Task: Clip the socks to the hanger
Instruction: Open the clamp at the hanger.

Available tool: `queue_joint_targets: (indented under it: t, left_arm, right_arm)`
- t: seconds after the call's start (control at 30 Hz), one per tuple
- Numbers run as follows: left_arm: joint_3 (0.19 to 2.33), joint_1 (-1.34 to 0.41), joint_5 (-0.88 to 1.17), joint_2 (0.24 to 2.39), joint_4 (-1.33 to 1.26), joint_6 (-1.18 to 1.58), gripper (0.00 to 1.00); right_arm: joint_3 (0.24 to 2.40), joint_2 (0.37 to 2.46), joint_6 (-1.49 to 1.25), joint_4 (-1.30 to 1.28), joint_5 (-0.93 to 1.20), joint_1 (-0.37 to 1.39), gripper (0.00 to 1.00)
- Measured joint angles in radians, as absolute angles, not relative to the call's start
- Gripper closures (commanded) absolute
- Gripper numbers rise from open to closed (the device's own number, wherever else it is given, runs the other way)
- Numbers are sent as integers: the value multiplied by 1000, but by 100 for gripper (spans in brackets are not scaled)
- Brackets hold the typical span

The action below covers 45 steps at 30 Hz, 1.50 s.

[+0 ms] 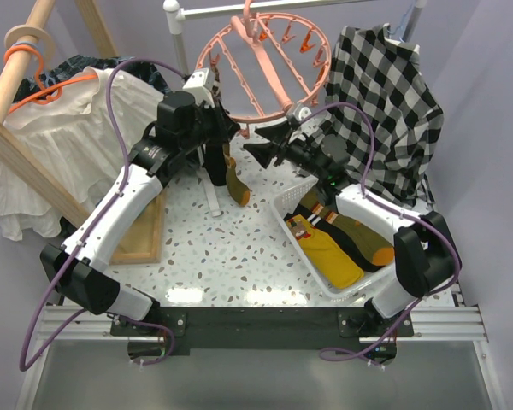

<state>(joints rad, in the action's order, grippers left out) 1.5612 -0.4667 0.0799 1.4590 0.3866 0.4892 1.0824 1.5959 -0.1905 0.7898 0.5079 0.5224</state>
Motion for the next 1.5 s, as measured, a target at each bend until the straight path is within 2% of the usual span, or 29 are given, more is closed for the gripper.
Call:
queue_joint_targets:
  t: [0.3, 0.5, 0.6, 0.83, 0.97, 1.13, 1.17, 1.2, 1.5]
  left_arm:
    - [1570, -467, 136, 1459, 391, 517, 84]
    - [1587, -467, 168, 1459, 406, 537, 85]
    - [1589, -467, 176, 1459, 413, 541, 85]
    - [1596, -467, 180, 1460, 417, 541, 85]
    - [1596, -467, 180, 1464, 417, 541, 82]
    - [1596, -467, 179, 1467, 417, 542, 69]
    - [1596, -467, 179, 1467, 417, 542, 66]
    - [1596, -467, 179, 1467, 417, 543, 59]
    - [1554, -468, 135, 1416, 407, 537, 35]
  right_arm:
    - [1073, 1588, -188, 824, 485, 522, 39]
    - [1073, 1588, -180, 831, 484, 522, 45]
    - [1077, 1588, -178, 825, 495, 522, 51]
    - [1084, 1588, -176, 822, 535, 522, 74]
    - [1084, 1588, -176, 814, 551, 522, 83]
    - [1084, 1575, -176, 797, 554, 522, 93]
    - [1084, 1570, -175, 791, 553, 522, 94]
    - [1084, 1565, -174, 782, 553, 522, 94]
    - [1084, 1538, -141, 717, 541, 526, 96]
